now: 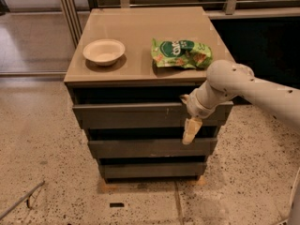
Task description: Open top drawer
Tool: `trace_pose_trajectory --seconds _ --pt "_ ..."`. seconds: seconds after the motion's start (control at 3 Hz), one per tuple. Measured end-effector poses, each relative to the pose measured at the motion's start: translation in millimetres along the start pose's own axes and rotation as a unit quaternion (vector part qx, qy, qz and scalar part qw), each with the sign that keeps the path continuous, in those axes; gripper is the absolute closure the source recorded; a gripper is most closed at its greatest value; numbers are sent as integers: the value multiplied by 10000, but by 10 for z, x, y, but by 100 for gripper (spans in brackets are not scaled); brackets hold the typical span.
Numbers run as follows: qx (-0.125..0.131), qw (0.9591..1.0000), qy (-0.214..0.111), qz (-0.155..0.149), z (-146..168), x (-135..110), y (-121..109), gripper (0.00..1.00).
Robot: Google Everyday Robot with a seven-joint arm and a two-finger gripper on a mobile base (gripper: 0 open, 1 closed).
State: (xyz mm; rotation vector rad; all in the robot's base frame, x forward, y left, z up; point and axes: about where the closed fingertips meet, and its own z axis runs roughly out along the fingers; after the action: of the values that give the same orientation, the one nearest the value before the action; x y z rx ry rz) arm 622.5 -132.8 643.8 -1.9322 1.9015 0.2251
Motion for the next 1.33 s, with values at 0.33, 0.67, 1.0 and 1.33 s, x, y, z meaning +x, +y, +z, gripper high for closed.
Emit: trace_pose_trajectory --seconds 0.33,0.67,1.0,1.33 --pt "-8 10000 -1 -1 7 -2 -2 0" --pt "-143 9999 18 2 -19 -72 58 0" --pt "-419 9991 48 59 -107 -180 176 0" --pt "-859 9960 113 233 -186 -234 371 0"
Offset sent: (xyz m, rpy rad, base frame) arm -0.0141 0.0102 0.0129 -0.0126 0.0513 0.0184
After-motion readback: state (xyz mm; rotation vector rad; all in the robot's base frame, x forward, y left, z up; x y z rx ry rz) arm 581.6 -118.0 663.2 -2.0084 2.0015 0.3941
